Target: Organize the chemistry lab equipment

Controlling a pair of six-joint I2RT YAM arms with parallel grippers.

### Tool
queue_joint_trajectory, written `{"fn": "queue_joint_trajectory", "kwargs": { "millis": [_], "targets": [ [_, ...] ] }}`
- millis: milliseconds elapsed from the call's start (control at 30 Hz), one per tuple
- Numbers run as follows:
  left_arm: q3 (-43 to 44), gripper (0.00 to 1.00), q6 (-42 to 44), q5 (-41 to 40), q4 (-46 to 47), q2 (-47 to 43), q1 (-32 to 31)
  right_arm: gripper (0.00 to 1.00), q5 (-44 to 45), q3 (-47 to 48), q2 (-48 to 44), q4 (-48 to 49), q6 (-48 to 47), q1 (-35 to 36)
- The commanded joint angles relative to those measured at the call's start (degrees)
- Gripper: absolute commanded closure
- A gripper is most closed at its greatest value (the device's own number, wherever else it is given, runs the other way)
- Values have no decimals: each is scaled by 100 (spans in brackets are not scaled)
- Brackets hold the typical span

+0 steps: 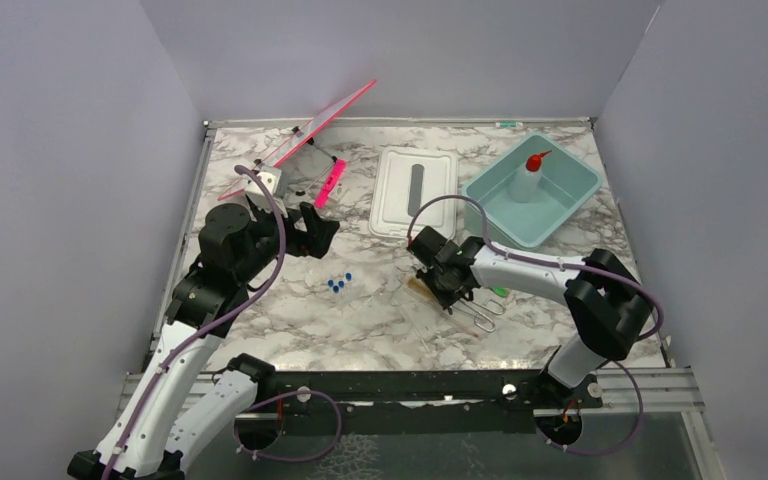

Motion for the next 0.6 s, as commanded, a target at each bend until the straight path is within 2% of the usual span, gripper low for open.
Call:
{"fn": "queue_joint_trajectory", "kwargs": {
  "millis": [0, 100, 400, 567],
  "targets": [
    [52, 15, 138, -25, 144, -41, -24, 75, -377, 174, 137, 144, -346, -73],
    [58, 15, 181, -68, 139, -28, -39, 76, -326, 247, 320, 95, -433, -89],
    [-4, 15, 44, -38, 158, -33, -77, 99, -188, 398, 288, 33, -620, -100],
    [-2, 15, 30, -151, 162, -73, -82, 99, -16, 633, -197, -104, -644, -101]
  ]
}}
